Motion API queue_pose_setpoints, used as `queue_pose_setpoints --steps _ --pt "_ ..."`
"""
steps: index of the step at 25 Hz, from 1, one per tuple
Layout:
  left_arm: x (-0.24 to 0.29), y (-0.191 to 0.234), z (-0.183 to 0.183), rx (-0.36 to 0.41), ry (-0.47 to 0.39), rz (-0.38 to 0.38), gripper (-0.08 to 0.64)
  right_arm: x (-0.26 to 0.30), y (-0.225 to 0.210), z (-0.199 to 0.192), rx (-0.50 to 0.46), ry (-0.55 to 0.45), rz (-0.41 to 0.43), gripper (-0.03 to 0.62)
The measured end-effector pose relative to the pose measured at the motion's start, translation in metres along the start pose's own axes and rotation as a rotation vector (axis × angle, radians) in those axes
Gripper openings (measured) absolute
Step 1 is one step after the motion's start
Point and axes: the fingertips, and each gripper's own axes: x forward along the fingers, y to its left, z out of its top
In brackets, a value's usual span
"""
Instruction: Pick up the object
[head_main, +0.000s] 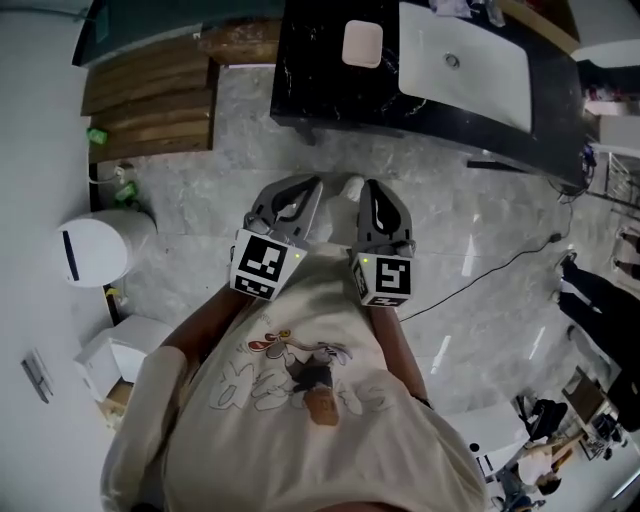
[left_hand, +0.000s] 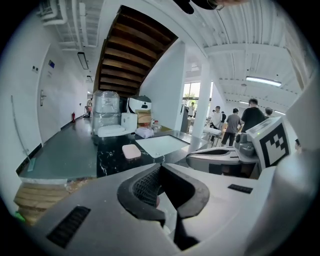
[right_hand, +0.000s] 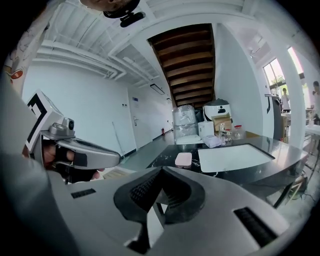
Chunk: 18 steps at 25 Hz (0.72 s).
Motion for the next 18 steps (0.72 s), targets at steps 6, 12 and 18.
queue_pose_setpoints --steps 6,12,18 --pt "0.054 -0.005 0.040 0.041 0.015 0.060 0.014 0.030 -0.060 0.026 0.026 -0.009 0.045 0.006" --pt "0.099 -0.003 0.057 0.008 0.063 0.118 0.014 0.057 -0.091 0.041 0.055 -0.013 0.119 0.006" --pt "0.118 0.001 0.055 -0.041 0.162 0.130 0.014 0.062 -0.106 0.040 0.105 0.029 0.122 0.008"
